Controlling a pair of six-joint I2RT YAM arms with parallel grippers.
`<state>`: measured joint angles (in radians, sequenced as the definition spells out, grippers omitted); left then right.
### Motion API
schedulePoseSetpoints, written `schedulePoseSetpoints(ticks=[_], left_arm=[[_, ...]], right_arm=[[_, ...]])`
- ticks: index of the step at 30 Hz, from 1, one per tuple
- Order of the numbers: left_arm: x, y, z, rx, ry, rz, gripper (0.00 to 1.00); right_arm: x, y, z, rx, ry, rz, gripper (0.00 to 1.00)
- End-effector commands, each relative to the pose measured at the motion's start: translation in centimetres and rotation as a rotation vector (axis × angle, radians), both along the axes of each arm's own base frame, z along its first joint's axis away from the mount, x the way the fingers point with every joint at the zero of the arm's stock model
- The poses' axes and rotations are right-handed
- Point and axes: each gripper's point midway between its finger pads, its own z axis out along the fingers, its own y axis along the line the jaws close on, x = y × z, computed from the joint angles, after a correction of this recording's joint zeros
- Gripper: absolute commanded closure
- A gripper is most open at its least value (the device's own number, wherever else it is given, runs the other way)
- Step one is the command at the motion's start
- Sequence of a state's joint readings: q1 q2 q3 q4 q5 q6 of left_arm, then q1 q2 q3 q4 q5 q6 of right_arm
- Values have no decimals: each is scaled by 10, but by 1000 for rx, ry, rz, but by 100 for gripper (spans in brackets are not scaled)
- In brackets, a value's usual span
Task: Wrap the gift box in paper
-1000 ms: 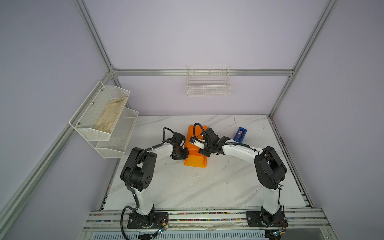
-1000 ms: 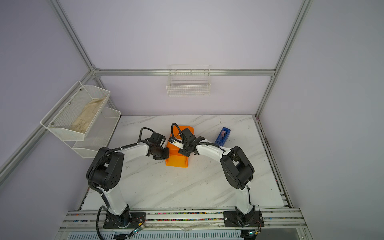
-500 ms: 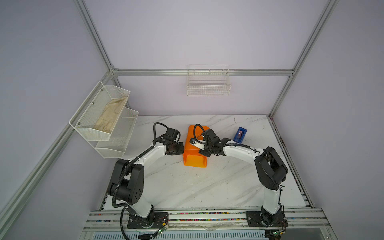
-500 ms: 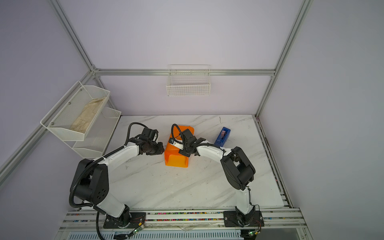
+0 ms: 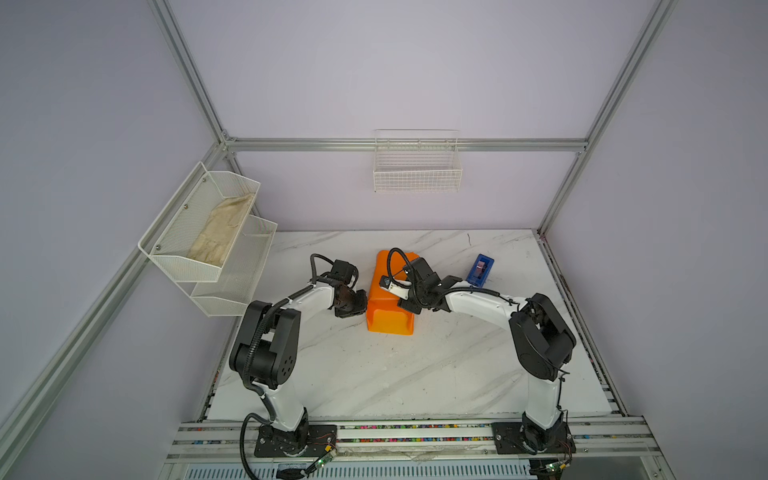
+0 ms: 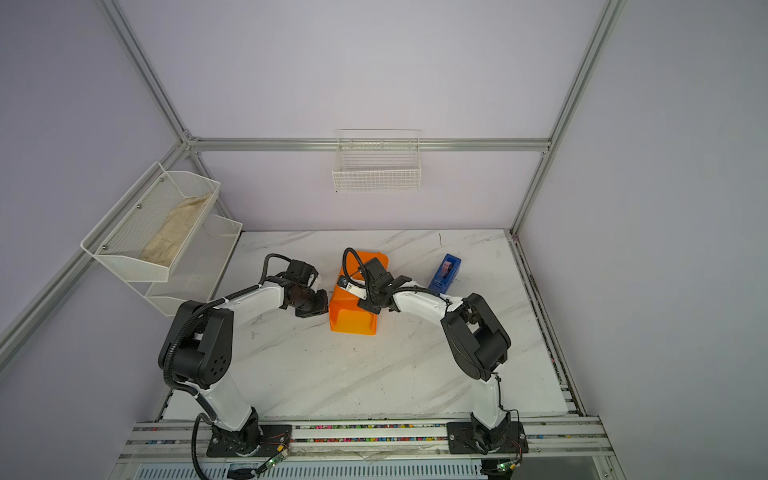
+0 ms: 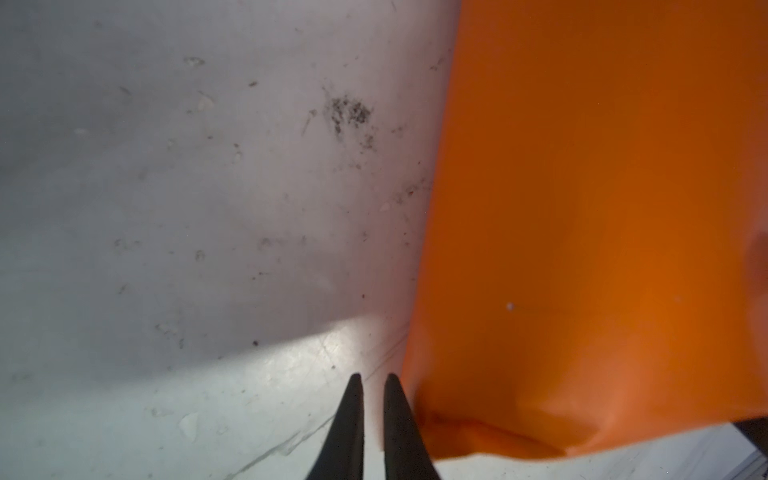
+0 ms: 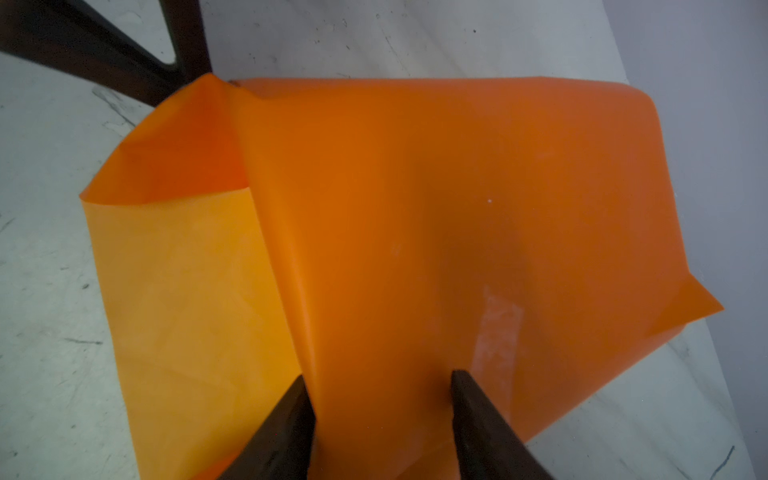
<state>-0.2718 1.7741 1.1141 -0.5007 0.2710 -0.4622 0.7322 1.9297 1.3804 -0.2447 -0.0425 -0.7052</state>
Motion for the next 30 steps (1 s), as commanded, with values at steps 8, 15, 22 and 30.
schedulePoseSetpoints(ticks=[8,15,22,30], left_arm=[[13,-43,23,-202,-58,-21,90],[8,-47,10,-251,-26,37,91],[-3,-58,0,-356,0,79,92],[-8,-62,-3,-443,-10,155,92]], right_arm=[[-20,-8,-15,-37,70,25,47],[-21,-8,-17,-33,77,23,47],[-22,-8,-18,-32,80,21,47],[-22,-8,-18,-31,81,16,47]])
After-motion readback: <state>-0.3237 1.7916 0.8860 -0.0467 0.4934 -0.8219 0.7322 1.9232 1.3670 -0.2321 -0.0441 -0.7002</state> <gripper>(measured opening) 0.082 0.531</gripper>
